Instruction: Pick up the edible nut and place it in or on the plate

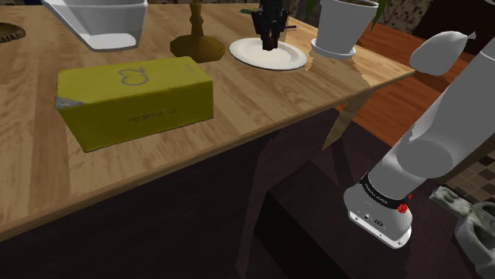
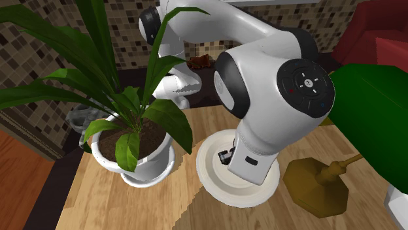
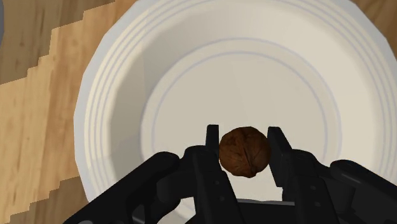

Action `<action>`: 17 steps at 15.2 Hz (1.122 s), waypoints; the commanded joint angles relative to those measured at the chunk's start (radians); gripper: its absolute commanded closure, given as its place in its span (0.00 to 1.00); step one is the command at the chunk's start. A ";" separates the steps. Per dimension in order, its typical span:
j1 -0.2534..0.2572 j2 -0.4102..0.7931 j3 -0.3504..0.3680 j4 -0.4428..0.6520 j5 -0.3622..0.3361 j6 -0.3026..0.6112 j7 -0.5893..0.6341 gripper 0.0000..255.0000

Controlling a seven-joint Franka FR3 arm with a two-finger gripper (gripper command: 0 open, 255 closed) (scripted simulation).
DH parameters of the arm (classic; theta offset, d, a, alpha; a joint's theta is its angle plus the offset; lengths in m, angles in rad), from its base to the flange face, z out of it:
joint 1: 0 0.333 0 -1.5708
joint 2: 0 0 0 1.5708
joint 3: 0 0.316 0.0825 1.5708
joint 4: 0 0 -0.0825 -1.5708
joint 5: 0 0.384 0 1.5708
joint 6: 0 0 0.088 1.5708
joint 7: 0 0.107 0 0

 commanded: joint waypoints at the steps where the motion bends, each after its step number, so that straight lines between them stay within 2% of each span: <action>1: 0.000 0.000 0.000 -0.001 0.000 0.001 0.000 1.00; 3: 0.000 0.000 0.000 -0.001 0.000 0.001 0.000 1.00; 4: 0.000 0.000 0.000 -0.001 0.000 0.001 0.000 0.00; 9: 0.000 0.000 0.000 -0.001 0.000 0.001 0.000 0.00; 13: 0.001 0.071 0.001 0.212 -0.011 -0.141 0.012 0.00; 17: 0.002 0.071 0.001 0.212 -0.011 -0.141 0.012 0.00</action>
